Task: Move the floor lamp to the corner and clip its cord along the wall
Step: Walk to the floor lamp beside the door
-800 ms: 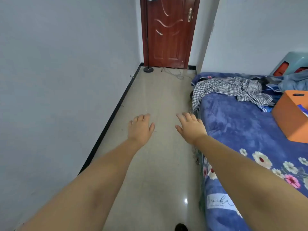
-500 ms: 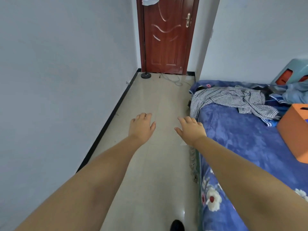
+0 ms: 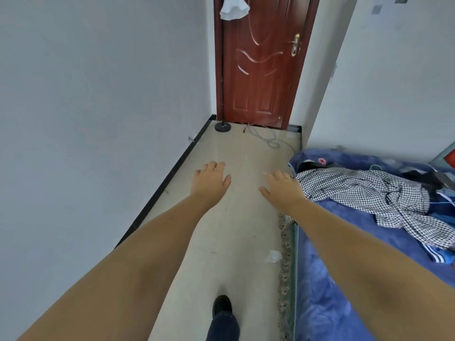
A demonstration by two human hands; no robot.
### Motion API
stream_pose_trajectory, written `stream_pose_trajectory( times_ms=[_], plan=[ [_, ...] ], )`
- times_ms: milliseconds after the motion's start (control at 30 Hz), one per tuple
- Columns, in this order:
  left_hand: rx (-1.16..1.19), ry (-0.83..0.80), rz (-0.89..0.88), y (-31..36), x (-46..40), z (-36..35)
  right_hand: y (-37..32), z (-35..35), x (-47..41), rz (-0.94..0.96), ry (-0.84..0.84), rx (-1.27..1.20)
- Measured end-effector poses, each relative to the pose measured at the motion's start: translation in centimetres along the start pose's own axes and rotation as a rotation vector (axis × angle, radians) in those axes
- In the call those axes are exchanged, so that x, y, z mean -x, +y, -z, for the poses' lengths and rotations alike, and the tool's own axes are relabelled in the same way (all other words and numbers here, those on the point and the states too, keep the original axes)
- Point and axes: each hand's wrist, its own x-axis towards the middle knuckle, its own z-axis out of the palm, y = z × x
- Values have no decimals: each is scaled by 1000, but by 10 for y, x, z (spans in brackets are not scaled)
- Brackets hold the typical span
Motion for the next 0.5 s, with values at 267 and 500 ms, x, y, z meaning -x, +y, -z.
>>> stream_pose_trajectory(
  times_ms=[267, 500],
  plan=[
    [11, 9, -81, 7, -226, -25, 76, 8, -197, 78, 14, 76],
    [42, -25, -110, 33, -389, -66, 164, 11, -337, -9, 5, 52]
  ],
)
